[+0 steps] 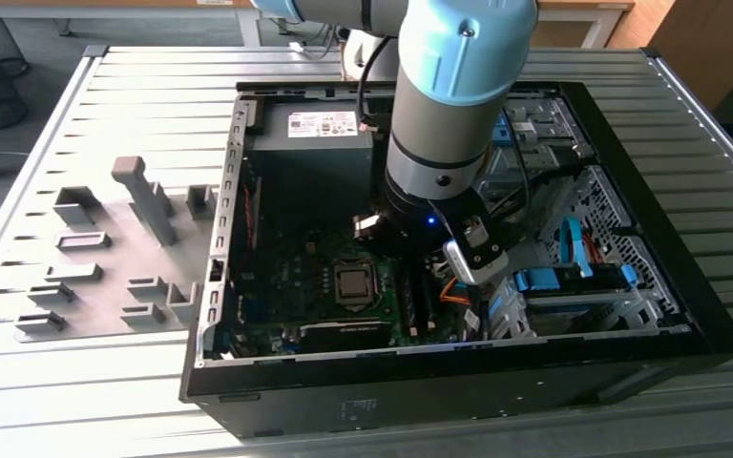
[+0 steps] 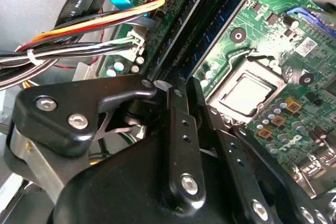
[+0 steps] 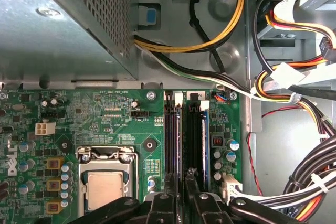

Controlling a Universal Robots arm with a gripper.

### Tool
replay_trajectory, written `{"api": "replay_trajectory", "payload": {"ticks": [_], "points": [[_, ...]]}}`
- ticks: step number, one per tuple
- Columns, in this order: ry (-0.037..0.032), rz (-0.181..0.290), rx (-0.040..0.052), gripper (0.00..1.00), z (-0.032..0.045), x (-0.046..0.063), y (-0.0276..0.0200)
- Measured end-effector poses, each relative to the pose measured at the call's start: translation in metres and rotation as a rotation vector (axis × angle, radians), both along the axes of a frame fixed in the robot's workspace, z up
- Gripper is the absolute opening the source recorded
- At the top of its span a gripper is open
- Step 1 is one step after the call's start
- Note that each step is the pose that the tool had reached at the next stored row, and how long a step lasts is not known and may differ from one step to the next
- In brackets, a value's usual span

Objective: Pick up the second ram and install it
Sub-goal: 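Insert the second ram into the second slot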

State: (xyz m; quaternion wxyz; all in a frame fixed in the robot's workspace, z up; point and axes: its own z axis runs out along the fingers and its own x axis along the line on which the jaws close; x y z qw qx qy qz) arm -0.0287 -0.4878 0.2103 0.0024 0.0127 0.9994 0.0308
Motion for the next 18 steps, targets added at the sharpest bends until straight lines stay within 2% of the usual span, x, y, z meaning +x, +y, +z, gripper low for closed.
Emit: {"api": "replay_trajectory", "payload": {"ticks": [5, 11, 13, 15, 18], "points": [[0.0001, 0.0, -0.0005, 0.22, 0.0077, 0.0, 0.0], [0.0007, 0.0, -0.0009, 0.22, 0.0302, 0.0, 0.0], [0.0007, 0.0, -0.0005, 0.2, 0.0302, 0.0, 0.0], [0.001, 0.0, -0.0005, 0.1, 0.0301, 0.0, 0.0], [0.0013, 0.0, -0.0005, 0.1, 0.0302, 0.0, 0.0]]}}
